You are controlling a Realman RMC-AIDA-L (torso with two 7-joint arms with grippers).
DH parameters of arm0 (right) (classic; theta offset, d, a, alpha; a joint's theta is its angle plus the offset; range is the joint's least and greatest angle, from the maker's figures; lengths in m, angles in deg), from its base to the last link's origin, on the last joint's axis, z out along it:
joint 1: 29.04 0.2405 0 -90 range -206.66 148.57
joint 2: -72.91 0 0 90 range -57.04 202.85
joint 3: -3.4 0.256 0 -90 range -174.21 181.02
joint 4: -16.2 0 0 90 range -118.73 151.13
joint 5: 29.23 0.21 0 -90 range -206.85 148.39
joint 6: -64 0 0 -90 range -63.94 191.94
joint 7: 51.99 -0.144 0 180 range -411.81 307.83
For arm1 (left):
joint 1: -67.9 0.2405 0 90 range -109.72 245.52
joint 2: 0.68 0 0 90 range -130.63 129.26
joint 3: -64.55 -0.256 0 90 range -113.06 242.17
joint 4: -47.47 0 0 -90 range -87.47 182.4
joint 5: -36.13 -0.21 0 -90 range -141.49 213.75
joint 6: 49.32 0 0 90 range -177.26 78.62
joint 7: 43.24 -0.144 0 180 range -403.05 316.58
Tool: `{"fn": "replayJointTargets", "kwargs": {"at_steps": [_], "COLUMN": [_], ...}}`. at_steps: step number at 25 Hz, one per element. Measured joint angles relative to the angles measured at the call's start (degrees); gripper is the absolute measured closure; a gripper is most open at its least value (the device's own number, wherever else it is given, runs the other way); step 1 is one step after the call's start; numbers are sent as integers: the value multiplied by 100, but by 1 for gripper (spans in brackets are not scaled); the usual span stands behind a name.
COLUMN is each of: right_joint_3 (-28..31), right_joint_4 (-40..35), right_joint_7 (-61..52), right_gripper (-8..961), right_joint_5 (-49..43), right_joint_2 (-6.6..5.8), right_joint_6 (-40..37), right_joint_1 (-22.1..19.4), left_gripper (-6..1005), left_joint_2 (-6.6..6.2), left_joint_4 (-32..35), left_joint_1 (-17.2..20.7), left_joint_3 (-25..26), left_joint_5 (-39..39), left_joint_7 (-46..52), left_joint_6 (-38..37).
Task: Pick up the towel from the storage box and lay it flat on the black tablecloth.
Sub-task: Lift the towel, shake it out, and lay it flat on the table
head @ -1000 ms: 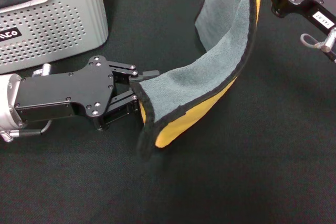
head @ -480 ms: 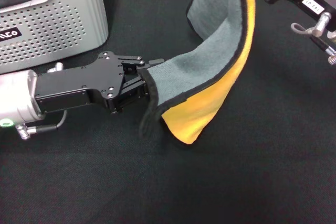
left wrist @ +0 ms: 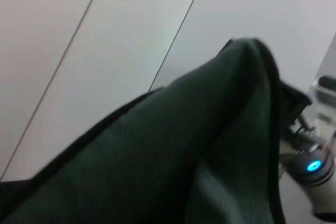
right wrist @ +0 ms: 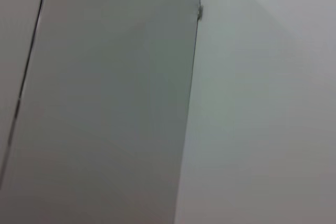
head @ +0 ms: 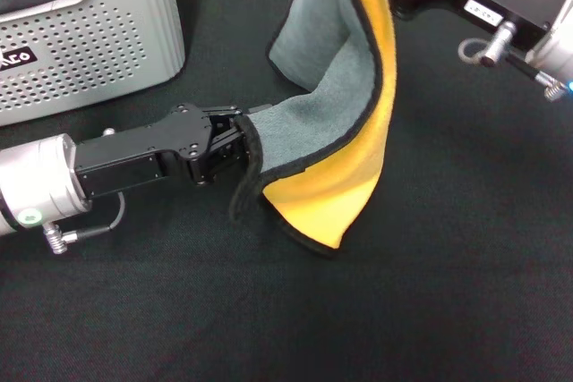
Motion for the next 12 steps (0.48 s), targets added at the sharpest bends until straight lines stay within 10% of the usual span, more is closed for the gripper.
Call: {"fn": "replayJointTargets", "kwargs": {"at_steps": [12], "right_joint_3": [-62], "right_joint_4": [-1635], "right_joint_7": [-14], "right_gripper": [946], "right_joint_5": [-684], "right_joint_2": [69], "right_joint_6": [1545], "right_joint_1": [-307], "left_gripper": [848], "left_joint_2": [111], "left_joint_4": [-78], "left_joint_1": [67], "left_joint_3": [-17], "left_joint_5": [-61], "left_joint_7": [-191], "left_joint_6": [169]}}
